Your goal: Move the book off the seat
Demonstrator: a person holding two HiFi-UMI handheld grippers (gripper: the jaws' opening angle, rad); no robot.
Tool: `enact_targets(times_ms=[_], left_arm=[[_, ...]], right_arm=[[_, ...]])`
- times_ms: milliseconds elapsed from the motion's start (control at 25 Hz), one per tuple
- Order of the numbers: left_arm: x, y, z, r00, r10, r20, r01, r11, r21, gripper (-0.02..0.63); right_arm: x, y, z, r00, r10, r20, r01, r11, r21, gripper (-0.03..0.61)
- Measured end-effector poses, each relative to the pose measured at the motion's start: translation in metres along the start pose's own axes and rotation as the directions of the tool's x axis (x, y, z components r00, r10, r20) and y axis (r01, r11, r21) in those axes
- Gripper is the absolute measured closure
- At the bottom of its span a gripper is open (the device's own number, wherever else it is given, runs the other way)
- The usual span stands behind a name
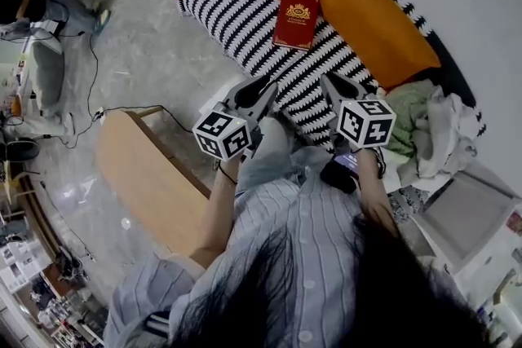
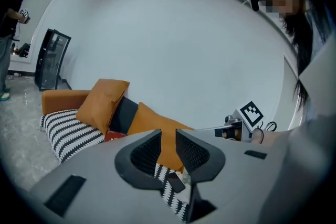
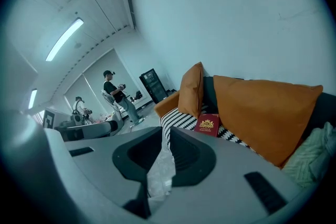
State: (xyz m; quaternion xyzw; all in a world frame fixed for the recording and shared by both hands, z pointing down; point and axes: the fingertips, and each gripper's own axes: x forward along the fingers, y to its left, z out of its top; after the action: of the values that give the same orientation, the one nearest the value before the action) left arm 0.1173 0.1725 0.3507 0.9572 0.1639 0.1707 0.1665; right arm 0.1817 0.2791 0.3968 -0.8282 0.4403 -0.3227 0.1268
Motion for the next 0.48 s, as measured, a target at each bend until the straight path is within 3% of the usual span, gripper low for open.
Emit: enact_targets(times_ms=[480], left_arm=[[0.030,0.029,-0.003,0.999,-0.040,-0.027,0.039,0.999,-0.023,0.525]], right_arm=[[0.017,-0.033,0.007,0.997,-0.073,-0.007,0.073,0.997,0.028,0.521]])
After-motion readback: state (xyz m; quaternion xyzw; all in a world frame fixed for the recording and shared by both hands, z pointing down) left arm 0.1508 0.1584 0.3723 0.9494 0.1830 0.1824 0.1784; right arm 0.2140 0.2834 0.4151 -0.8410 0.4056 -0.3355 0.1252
